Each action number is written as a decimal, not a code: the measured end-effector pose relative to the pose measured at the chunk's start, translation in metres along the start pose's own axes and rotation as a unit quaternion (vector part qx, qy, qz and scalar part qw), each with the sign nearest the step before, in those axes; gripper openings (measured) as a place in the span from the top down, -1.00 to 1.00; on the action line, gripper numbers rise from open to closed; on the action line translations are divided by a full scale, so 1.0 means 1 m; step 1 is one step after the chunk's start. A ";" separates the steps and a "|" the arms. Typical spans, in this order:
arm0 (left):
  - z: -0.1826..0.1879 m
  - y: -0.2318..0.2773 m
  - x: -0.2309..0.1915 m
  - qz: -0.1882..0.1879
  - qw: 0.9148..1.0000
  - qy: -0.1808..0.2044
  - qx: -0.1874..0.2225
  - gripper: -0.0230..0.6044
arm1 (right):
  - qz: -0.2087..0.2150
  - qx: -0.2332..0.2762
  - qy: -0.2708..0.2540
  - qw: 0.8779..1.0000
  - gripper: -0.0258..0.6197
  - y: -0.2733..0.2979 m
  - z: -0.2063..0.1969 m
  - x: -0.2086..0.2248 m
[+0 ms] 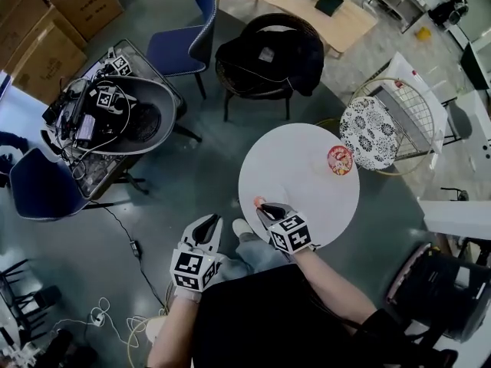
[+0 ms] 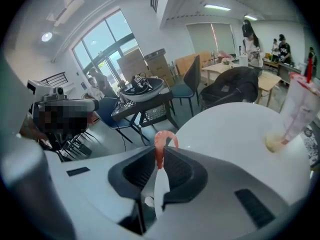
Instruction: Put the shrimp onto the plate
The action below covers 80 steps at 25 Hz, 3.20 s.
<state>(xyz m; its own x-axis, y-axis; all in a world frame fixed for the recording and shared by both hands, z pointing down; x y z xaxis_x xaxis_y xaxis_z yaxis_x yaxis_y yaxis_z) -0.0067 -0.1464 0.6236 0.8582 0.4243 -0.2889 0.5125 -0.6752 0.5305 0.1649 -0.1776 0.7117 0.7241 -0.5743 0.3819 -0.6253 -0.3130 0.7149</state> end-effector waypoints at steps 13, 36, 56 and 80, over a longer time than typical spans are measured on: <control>-0.016 0.021 0.001 0.000 0.999 -0.004 -0.037 0.78 | -0.013 -0.094 0.021 0.995 0.74 0.034 -0.038 0.027; -0.028 0.005 -0.001 0.037 0.998 -0.026 -0.037 0.78 | -0.035 -0.168 0.041 0.984 0.73 0.059 -0.055 0.044; -0.034 -0.012 -0.016 0.054 0.998 -0.033 -0.029 0.78 | -0.047 -0.167 0.072 0.982 0.73 0.065 -0.058 0.046; -0.005 -0.085 -0.035 0.114 0.989 -0.063 0.068 0.78 | 0.011 -0.038 -0.071 0.997 0.73 0.039 0.063 -0.057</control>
<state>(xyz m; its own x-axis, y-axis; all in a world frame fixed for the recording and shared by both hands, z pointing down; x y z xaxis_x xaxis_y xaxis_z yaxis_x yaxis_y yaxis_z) -0.0807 -0.1008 0.5922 0.9445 0.1790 -0.2755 0.2972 -0.8228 0.4844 0.0810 -0.2044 0.6809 0.6588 -0.6834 0.3147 -0.6124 -0.2440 0.7520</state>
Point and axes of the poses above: the fingertips, and each gripper's own axes: y forward along the fingers, x to its right, z out of its top, the point moved 5 cm from there along -y, backward along the fingers, and after that the axes turned 1 degree about z, right-handed, at the moved point
